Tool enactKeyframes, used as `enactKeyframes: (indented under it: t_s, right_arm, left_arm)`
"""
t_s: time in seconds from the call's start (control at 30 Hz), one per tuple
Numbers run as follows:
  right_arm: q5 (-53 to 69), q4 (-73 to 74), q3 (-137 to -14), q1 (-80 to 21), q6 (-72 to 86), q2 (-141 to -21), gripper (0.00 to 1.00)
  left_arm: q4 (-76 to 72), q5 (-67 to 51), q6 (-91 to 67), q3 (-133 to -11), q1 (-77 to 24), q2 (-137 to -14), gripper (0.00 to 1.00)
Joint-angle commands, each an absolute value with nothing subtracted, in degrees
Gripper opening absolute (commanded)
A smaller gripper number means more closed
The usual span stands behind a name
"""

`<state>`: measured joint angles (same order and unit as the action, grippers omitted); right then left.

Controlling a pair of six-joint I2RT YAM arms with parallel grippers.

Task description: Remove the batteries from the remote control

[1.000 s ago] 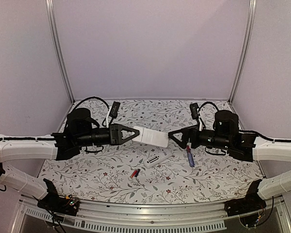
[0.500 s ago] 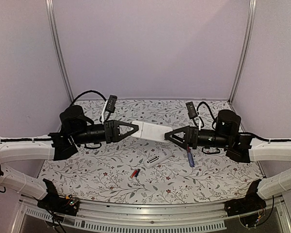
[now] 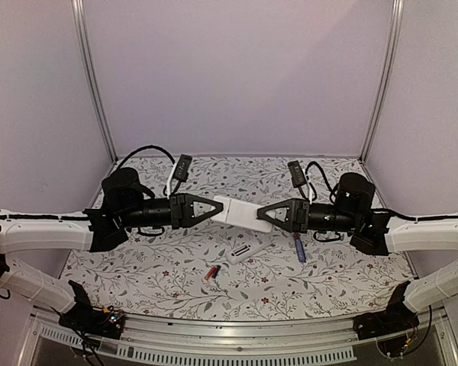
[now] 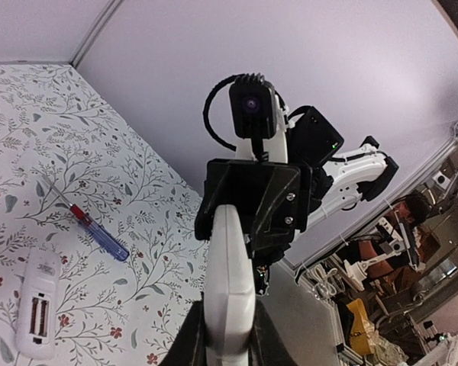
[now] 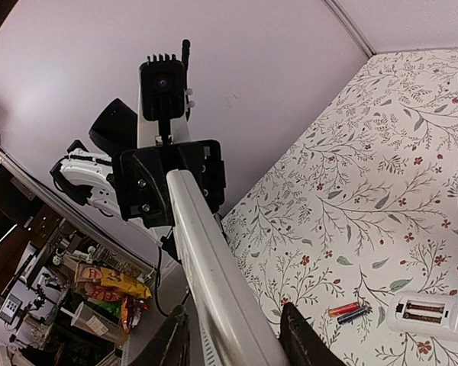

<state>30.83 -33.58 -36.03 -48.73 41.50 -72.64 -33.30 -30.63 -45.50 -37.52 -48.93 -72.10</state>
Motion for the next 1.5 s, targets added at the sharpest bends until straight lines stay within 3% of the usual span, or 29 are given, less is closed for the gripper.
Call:
enactKeyframes:
  t_s: [0.0, 0.3, 0.43, 0.6, 0.83, 1.47]
  right_arm:
    - [31.7, -35.0, -36.3, -48.7, 42.4, -73.2, 0.33]
    - [29.2, -32.8, -35.4, -48.4, 43.3, -72.5, 0.08]
    - [29.1, -32.6, -34.9, -48.3, 44.0, -72.0, 0.05]
    - [27.4, -31.0, -34.3, -48.2, 44.0, -70.4, 0.04]
    - [26.7, -30.0, -34.2, -48.2, 43.7, -70.0, 0.03]
    - [22.2, -27.0, -33.2, -48.2, 43.9, -69.9, 0.0]
  left_arm:
    - [-35.3, -30.3, -45.5, -38.4, -49.4, -72.1, 0.0]
    - [-31.3, -27.3, -45.9, -38.5, -49.0, -71.1, 0.08]
    - [-30.1, -26.7, -46.5, -37.9, -48.5, -70.6, 0.1]
    - [-30.1, -26.1, -47.0, -36.9, -47.9, -69.1, 0.2]
    - [-29.8, -26.9, -47.4, -36.8, -47.9, -69.7, 0.27]
    - [-29.1, -25.5, -48.4, -35.5, -47.5, -68.7, 0.12]
